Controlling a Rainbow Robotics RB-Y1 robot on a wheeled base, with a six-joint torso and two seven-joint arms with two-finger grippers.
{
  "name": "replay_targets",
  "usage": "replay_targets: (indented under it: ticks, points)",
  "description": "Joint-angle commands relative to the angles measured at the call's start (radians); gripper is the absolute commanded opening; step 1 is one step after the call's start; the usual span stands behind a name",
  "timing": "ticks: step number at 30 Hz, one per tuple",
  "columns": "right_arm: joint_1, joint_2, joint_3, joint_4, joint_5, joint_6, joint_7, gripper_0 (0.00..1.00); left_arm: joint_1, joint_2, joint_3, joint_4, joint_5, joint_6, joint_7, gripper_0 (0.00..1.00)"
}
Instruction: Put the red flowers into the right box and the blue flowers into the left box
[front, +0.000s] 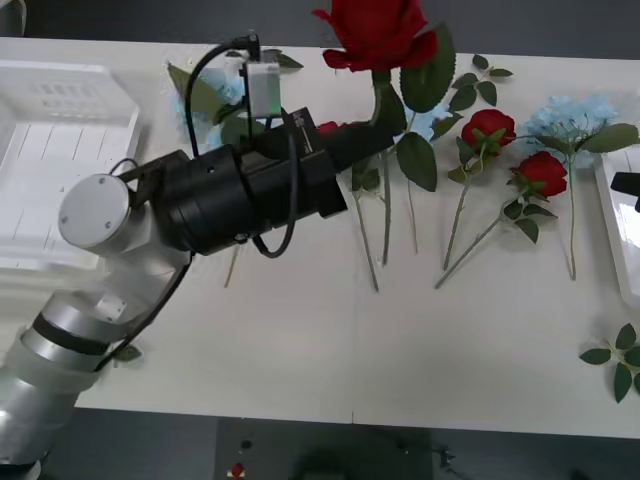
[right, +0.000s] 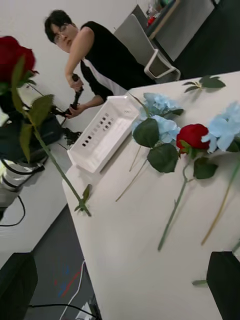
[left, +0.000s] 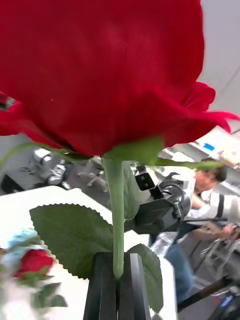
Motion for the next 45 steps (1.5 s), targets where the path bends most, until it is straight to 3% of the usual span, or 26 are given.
replay_targets:
  ticks: [1, 11, 22, 45]
  points:
    - [-0.014, -0.022, 0.018, -0.073, -0.023, -0.005, 0.028, 1.00, -0.032, -0.045, -0.033, 0.025, 0.036, -0.004, -0.036, 0.00]
    - [-0.014, -0.002, 0.131, -0.196, -0.026, -0.048, 0.028, 1.00, -0.043, -0.157, -0.089, 0.104, 0.073, -0.008, -0.036, 0.00]
    - [-0.012, 0.010, 0.239, -0.244, -0.026, -0.103, 0.028, 1.00, -0.110, -0.175, -0.145, 0.127, 0.079, -0.088, -0.036, 0.00]
    - [-0.052, 0.180, 0.326, -0.282, 0.023, -0.200, 0.028, 1.00, -0.159, -0.185, -0.159, 0.200, 0.081, -0.088, -0.036, 0.00]
